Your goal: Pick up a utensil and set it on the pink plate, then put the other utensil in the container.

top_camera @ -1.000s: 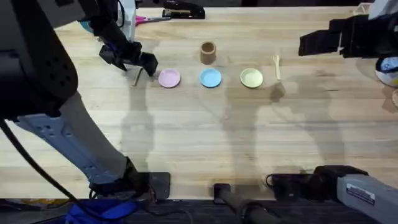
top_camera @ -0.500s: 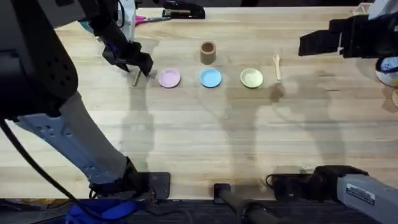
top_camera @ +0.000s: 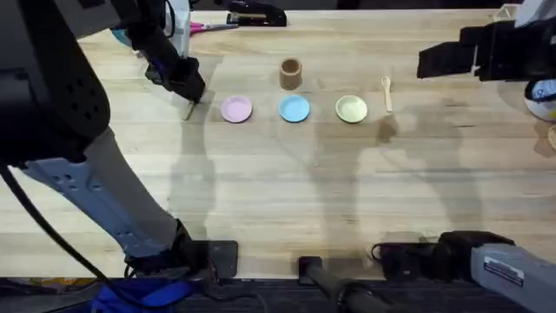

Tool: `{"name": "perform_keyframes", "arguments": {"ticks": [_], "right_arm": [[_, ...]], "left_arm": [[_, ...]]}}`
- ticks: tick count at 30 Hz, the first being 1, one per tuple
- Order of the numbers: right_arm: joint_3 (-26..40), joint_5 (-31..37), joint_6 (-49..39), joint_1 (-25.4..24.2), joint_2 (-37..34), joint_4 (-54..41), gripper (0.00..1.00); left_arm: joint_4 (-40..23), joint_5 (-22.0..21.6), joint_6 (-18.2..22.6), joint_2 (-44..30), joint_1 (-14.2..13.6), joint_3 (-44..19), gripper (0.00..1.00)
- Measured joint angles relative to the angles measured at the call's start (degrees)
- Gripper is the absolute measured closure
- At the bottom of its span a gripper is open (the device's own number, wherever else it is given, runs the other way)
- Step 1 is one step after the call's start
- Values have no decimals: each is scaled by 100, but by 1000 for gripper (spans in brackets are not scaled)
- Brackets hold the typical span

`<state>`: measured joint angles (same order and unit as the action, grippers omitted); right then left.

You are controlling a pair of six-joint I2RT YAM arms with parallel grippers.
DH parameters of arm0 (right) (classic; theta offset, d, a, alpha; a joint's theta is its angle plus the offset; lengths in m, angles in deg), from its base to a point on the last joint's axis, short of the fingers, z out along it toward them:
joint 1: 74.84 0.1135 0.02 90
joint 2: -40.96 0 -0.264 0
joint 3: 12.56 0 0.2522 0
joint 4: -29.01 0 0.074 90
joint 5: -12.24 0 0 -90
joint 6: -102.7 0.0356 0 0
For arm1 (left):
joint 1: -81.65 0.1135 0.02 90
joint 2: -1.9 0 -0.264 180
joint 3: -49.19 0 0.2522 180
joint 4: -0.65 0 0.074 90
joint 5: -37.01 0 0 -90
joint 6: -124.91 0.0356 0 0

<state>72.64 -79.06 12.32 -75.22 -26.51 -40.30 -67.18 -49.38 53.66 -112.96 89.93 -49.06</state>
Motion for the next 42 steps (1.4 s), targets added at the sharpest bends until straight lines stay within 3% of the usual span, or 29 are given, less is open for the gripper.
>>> {"name": "perform_keyframes", "arguments": {"ticks": [16, 24, 28, 33, 42], "right_arm": [[0, 0, 0, 0, 1, 4, 4], [0, 0, 0, 0, 0, 13, 4], [0, 0, 0, 0, -1, 15, 3], [0, 0, 0, 0, 1, 15, 3], [0, 0, 0, 0, -1, 15, 3]], "left_arm": [[222, 22, -106, 119, -5, 2, 958], [-94, 25, -270, 1595, -64, 4, 958], [-332, 26, -468, 2209, -303, 2, 958], [-455, 31, -746, 2554, -826, 32, 958], [-319, -3, -1389, 2813, -1637, 846, 958]]}}
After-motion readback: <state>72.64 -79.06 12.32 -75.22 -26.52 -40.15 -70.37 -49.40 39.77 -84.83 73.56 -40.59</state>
